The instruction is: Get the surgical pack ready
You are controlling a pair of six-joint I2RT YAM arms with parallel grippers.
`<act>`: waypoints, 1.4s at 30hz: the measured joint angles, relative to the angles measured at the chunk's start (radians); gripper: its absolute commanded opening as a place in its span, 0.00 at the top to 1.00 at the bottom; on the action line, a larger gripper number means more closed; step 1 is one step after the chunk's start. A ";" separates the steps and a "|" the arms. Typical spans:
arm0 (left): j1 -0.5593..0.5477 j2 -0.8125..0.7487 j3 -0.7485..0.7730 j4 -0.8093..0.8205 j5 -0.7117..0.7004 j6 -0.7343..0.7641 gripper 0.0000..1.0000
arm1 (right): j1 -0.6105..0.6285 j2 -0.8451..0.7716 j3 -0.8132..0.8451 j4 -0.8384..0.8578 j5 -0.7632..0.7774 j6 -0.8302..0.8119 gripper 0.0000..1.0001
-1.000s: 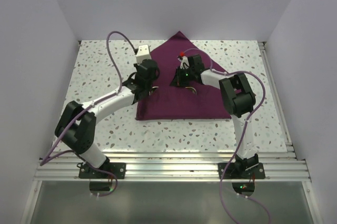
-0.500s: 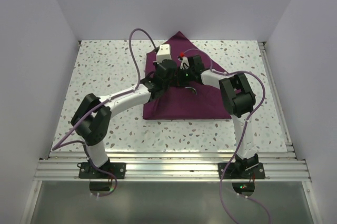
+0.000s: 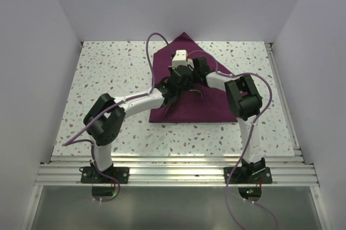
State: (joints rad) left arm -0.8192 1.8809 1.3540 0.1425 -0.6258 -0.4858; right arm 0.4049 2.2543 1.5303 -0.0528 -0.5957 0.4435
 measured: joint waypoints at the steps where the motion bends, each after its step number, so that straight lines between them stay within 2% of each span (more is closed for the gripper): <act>1: 0.000 0.004 0.002 0.000 0.002 0.000 1.00 | 0.000 0.000 0.000 0.001 0.000 0.001 1.00; 10: 0.000 0.019 0.002 0.008 0.019 0.000 1.00 | -0.005 0.000 0.000 0.001 -0.003 0.013 0.99; 13: 0.000 0.019 0.002 0.009 0.021 0.000 1.00 | -0.014 0.000 0.000 0.000 -0.003 0.026 0.89; 26: 0.000 0.031 0.002 0.015 0.020 0.000 1.00 | -0.100 -0.001 0.095 -0.053 0.002 0.055 0.74; 32: -0.001 0.042 0.002 0.024 0.034 0.002 0.94 | -0.147 -0.021 0.076 -0.082 0.033 0.071 0.74; 39: -0.003 0.076 0.008 0.037 0.068 0.001 0.89 | -0.229 -0.134 -0.019 -0.098 0.082 0.106 0.76; 42: -0.011 0.101 0.024 0.038 0.078 0.002 0.81 | -0.263 -0.184 -0.069 -0.087 0.098 0.127 0.76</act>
State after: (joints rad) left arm -0.8307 1.9823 1.3777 0.1806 -0.5476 -0.4839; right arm 0.1421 2.0705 1.4612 -0.1402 -0.4980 0.5701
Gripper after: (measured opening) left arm 0.129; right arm 0.241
